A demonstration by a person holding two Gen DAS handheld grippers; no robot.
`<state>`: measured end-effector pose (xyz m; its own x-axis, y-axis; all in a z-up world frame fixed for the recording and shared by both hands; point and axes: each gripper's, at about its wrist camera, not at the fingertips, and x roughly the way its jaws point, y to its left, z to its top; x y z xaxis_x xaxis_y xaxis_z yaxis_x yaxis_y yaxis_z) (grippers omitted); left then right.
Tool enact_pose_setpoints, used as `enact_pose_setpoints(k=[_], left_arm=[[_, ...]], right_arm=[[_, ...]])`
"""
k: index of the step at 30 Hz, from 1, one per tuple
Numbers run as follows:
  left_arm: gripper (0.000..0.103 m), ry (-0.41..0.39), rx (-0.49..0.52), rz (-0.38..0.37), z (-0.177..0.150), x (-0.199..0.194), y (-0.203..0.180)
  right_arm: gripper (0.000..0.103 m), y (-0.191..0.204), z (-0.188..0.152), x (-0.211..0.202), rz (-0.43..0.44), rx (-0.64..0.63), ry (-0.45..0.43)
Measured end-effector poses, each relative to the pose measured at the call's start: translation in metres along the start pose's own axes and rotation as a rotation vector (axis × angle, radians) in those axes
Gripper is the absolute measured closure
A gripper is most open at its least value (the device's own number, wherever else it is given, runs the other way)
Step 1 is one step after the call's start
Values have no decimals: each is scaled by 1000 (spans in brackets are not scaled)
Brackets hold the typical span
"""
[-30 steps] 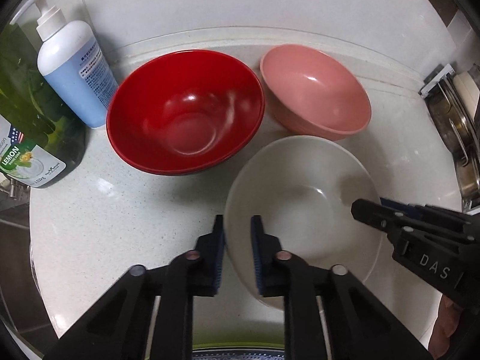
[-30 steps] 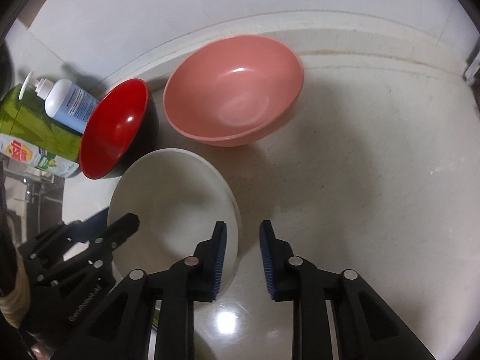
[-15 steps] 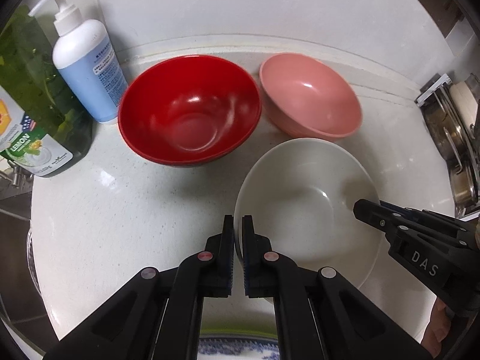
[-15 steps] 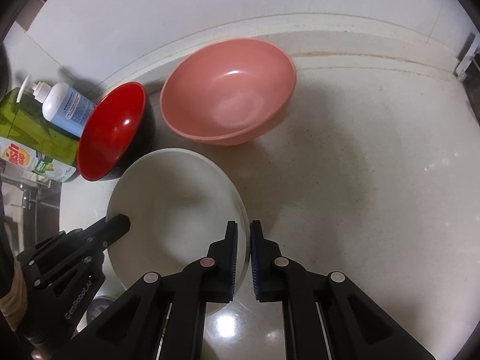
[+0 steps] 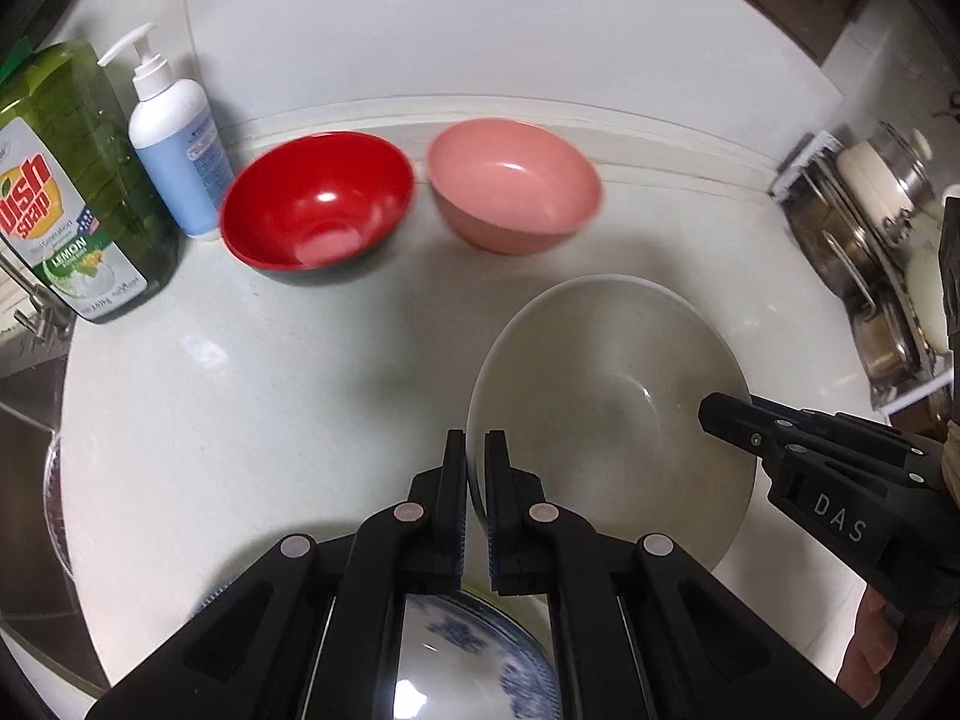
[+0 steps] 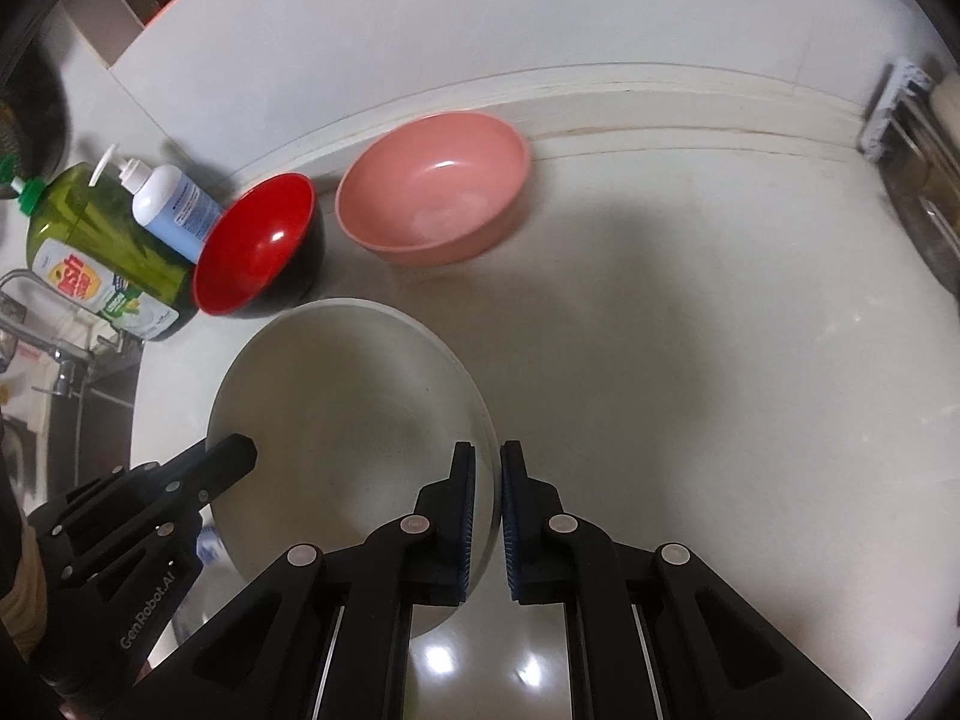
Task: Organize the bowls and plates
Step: 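Carry the white bowl back and lower it onto the plate stack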
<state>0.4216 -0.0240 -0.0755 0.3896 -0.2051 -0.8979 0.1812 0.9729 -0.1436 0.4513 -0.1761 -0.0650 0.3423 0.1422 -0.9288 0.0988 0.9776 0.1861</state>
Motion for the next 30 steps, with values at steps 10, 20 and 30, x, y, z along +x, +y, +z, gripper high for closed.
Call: enact_pose_setpoints(k=[10,20,30], left_arm=[[95,38,49,-36,-42,2,-47],[95,80,88,-40,-74,14,-83],[95,108,123,-32,-91,24,-108]], right_arm=[[93,-37,-44,-25,-47,29,-21],[93,-65,-80,-34,-83,38,-10],[93,-95,-102,-28,-86,77,33]])
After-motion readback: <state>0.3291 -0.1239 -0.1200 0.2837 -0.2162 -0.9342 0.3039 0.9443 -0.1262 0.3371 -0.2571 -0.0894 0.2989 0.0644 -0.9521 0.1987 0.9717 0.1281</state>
